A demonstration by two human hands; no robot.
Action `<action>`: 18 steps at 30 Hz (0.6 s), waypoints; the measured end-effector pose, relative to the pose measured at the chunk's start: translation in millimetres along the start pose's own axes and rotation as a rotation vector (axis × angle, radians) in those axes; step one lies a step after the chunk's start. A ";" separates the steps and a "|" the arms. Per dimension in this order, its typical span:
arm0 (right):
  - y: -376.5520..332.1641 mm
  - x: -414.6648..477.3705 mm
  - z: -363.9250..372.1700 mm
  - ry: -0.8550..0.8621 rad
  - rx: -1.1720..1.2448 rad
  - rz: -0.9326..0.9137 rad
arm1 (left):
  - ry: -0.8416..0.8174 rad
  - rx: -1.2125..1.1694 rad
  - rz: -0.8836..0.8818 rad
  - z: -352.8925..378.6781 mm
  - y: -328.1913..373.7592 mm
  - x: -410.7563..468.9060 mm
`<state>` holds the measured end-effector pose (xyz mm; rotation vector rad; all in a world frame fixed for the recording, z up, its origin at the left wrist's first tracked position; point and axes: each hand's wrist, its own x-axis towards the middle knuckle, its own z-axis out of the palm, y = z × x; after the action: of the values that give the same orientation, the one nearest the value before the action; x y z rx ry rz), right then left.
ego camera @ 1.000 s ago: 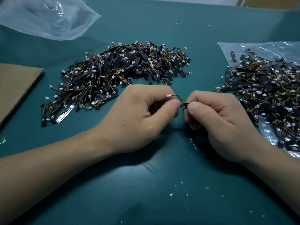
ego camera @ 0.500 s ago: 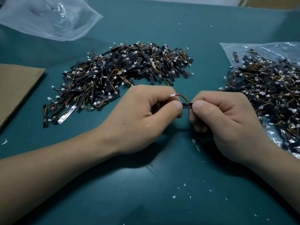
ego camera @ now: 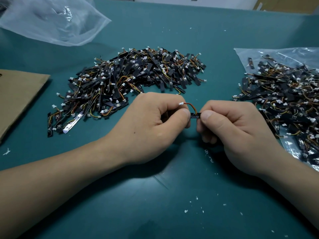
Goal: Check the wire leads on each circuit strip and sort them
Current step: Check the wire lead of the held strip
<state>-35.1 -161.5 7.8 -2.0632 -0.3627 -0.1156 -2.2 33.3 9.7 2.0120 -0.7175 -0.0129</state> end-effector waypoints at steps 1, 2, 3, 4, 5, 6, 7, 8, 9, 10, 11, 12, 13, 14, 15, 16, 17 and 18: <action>-0.2 -0.1 -0.2 -0.001 -0.001 0.002 | -0.002 0.006 0.001 -0.1 0.2 0.3; -0.2 -0.1 -0.5 -0.002 -0.005 0.002 | -0.004 0.009 0.002 -0.1 0.2 0.8; 0.1 0.2 -0.6 -0.001 -0.015 0.001 | -0.006 0.009 0.002 -0.2 0.2 1.1; 0.5 0.6 -0.7 -0.001 -0.030 -0.002 | -0.006 0.005 0.001 -0.4 0.0 1.3; 0.9 1.0 -0.5 -0.001 -0.043 -0.003 | -0.006 -0.002 0.000 -0.8 -0.3 1.4; 1.3 1.6 -0.4 -0.001 -0.052 -0.003 | -0.004 -0.008 0.000 -1.2 -0.7 1.5; 1.5 2.1 0.0 -0.003 -0.056 -0.002 | -0.002 -0.011 0.000 -1.6 -1.1 1.4; 1.8 2.1 0.2 -0.003 -0.057 -0.001 | -0.002 -0.008 0.000 -1.7 -1.2 1.3; 2.0 2.1 0.4 -0.004 -0.059 -0.003 | -0.001 -0.003 0.001 -1.6 -1.2 1.2; 2.1 2.1 0.5 -0.006 -0.060 -0.006 | -0.001 0.004 0.000 -1.5 -1.0 1.2; 2.1 1.9 0.6 -0.008 -0.061 -0.008 | -0.001 0.011 0.000 -1.5 -0.9 1.2; 2.2 1.8 0.3 -0.009 -0.064 -0.009 | -0.004 0.016 0.000 -1.5 -0.8 1.3; 2.2 1.7 0.0 -0.008 -0.068 -0.010 | -0.007 0.016 -0.001 -1.5 -0.8 1.7; 2.2 1.7 -0.3 -0.007 -0.075 -0.012 | -0.011 0.012 -0.002 -1.5 -0.9 2.1; 2.1 1.8 -0.5 -0.007 -0.081 -0.014 | -0.012 0.005 -0.002 -1.4 -1.1 2.4; 2.0 2.0 -0.5 -0.007 -0.084 -0.015 | -0.012 0.000 -0.001 -1.5 -1.4 2.7; 1.8 1.8 -0.4 -0.005 -0.084 -0.015 | -0.013 -0.006 0.000 -1.5 -1.7 2.9; 1.7 1.4 -0.5 -0.003 -0.084 -0.015 | -0.015 -0.012 0.002 -1.6 -1.9 2.8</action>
<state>-33.3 -162.4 6.9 -2.1435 -0.3810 -0.1393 1.5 33.8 9.8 2.0016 -0.7271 -0.0313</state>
